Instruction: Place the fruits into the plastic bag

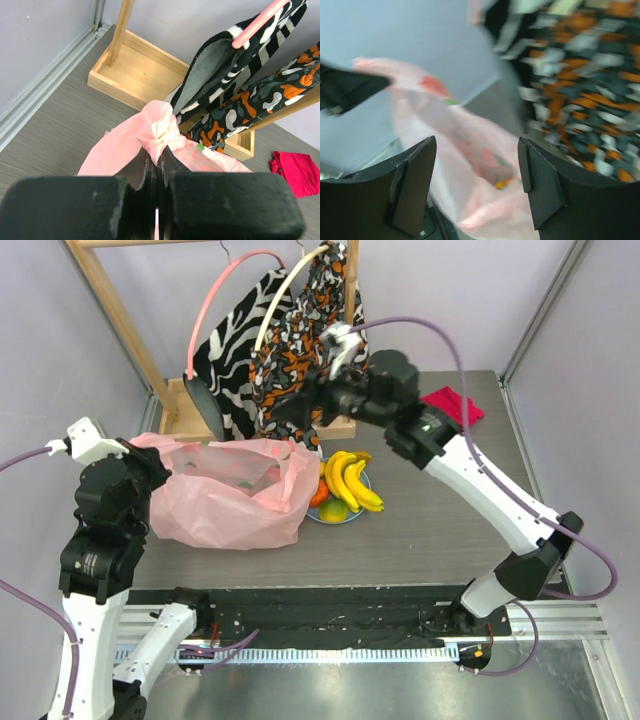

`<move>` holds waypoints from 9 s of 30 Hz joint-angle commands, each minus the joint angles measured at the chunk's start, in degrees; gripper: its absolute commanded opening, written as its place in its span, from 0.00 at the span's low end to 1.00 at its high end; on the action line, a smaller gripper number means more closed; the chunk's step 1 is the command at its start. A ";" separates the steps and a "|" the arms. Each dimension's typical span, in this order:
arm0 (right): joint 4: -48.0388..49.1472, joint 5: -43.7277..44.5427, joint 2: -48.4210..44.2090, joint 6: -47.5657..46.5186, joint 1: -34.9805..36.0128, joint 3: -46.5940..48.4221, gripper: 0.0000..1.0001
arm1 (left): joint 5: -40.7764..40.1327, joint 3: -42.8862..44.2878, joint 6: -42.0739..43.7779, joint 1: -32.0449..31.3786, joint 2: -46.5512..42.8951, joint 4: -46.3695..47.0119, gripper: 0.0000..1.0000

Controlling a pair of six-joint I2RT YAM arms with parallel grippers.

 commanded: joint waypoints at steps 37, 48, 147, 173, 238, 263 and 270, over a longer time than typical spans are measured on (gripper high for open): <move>-27.82 18.12 6.59 -7.50 -11.37 -23.82 0.58 | -0.50 0.28 -2.42 0.35 1.48 1.65 0.00; -26.85 22.61 9.31 -10.40 -10.84 -24.08 0.56 | -0.76 0.28 -2.42 0.35 1.65 2.18 0.00; -23.17 -5.71 21.72 -31.75 8.31 19.87 0.01 | 1.96 2.57 -2.16 0.35 3.59 2.53 0.00; -18.41 -6.57 20.04 -31.41 12.01 3.08 0.01 | 0.91 0.03 -2.86 0.35 3.94 3.32 0.00; -34.15 5.21 31.21 -28.33 15.44 19.86 0.67 | 4.77 -5.34 -7.87 0.35 -1.42 3.67 0.00; -10.25 15.20 6.34 -17.34 9.91 9.33 0.72 | 3.98 -4.90 -7.52 0.35 -0.81 2.44 0.00; -9.10 21.11 -5.08 -7.95 -5.37 -10.33 0.69 | 3.89 -4.99 -7.78 0.35 -0.28 3.49 0.00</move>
